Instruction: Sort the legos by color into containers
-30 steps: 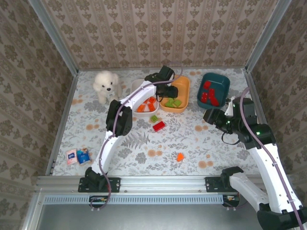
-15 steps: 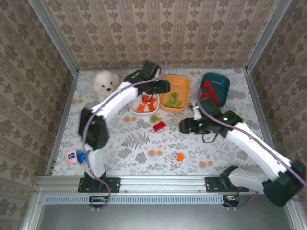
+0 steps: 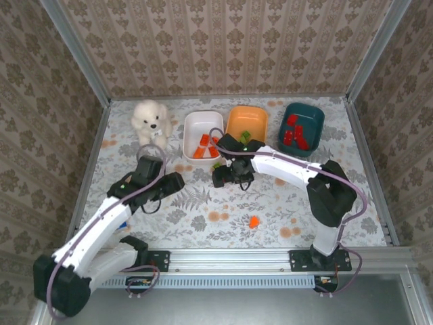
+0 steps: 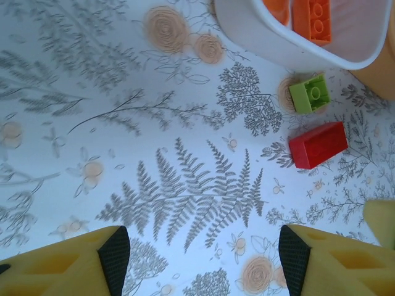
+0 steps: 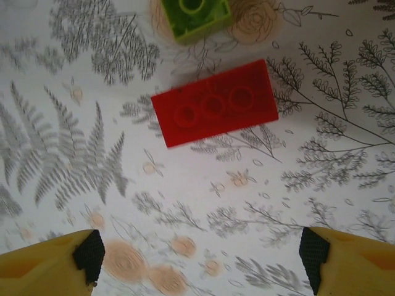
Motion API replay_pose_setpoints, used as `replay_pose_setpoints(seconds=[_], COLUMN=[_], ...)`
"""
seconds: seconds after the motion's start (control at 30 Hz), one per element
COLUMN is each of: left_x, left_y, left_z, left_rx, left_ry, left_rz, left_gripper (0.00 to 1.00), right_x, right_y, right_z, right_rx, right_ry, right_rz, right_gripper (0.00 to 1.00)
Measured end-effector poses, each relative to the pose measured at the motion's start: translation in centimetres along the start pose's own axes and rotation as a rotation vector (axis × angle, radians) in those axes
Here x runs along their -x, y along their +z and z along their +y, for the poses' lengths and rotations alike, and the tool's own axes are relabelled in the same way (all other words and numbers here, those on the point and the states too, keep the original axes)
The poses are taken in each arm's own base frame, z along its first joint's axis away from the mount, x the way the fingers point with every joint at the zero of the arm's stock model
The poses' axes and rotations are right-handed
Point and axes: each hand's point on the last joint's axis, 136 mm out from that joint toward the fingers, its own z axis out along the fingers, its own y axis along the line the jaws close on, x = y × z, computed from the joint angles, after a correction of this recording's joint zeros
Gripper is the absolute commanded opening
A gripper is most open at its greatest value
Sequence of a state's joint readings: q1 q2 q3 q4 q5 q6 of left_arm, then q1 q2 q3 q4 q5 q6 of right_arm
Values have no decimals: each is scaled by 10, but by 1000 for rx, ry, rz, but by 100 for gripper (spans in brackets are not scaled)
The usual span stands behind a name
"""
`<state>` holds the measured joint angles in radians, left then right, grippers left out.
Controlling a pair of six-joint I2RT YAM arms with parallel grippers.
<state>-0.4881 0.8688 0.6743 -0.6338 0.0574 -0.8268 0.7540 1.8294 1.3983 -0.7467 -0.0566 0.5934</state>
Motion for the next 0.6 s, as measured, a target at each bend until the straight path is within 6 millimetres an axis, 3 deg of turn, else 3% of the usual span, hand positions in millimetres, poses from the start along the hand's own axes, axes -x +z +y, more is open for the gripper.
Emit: replay_pose_setpoints(seconds=[0.23,0.6], left_x=[-10,-19], left_y=[-18,-30], left_z=[18,25], left_rx=[-28,-29], left_ry=[-49,-49], left_rz=[-76,-71], left_gripper=[69,68], right_x=[3,37], right_y=[32,53], right_z=[2,6], right_rx=[-38,-79], right_ry=[275,505], right_rz=[10,-72], right_gripper=[95,82])
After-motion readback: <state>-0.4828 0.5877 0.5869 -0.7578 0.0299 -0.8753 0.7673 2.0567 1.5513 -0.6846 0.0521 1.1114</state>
